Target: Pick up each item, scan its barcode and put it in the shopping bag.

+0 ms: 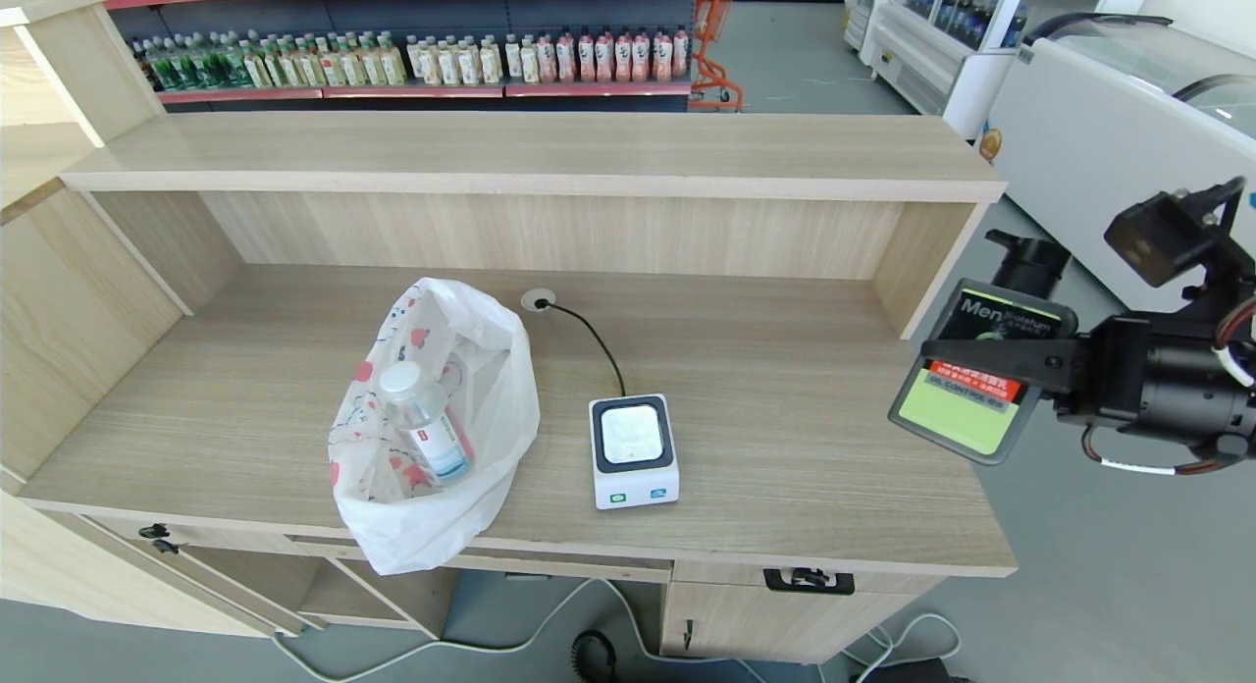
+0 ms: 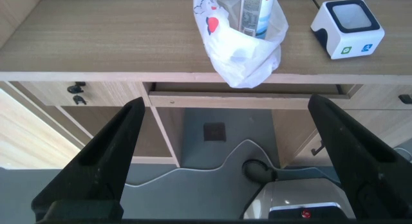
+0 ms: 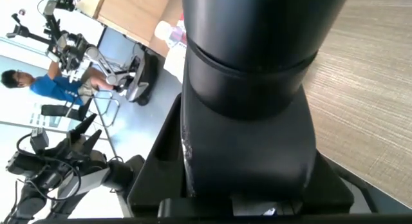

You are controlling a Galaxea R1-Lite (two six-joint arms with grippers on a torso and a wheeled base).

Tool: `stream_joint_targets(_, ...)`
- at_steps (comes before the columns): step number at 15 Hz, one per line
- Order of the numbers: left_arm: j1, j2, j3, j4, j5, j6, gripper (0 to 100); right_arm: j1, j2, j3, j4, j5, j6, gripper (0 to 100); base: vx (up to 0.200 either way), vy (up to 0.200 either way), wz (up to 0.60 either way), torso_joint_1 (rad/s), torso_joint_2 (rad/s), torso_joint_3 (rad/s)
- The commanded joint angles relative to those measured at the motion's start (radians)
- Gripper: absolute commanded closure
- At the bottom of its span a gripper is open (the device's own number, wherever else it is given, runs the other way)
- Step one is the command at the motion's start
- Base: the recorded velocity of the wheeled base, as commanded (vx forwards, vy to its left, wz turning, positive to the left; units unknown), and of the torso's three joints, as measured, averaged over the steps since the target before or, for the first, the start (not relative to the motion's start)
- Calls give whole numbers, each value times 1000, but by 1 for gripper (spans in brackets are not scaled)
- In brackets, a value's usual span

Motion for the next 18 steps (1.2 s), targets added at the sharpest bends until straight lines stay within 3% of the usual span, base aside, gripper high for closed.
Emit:
stream_joint_targets(1,0,0,0,0,0,0,0,11,34,0,0,-1,-21,100,0,0,0,0,0,0)
stream_joint_targets(5,0,0,0,0,0,1,0,31,73,6,0,-27,-51,100,0,0,0,0,0,0)
stream_joint_targets(13,0,0,0,0,0,3,0,65,100,24,-1,-44,-111,100,0,200,0,2,0,5)
stream_joint_targets(18,0,0,0,0,0,1,0,65,221,23,-86,-160,-192,100,0,40,0,1,0,0)
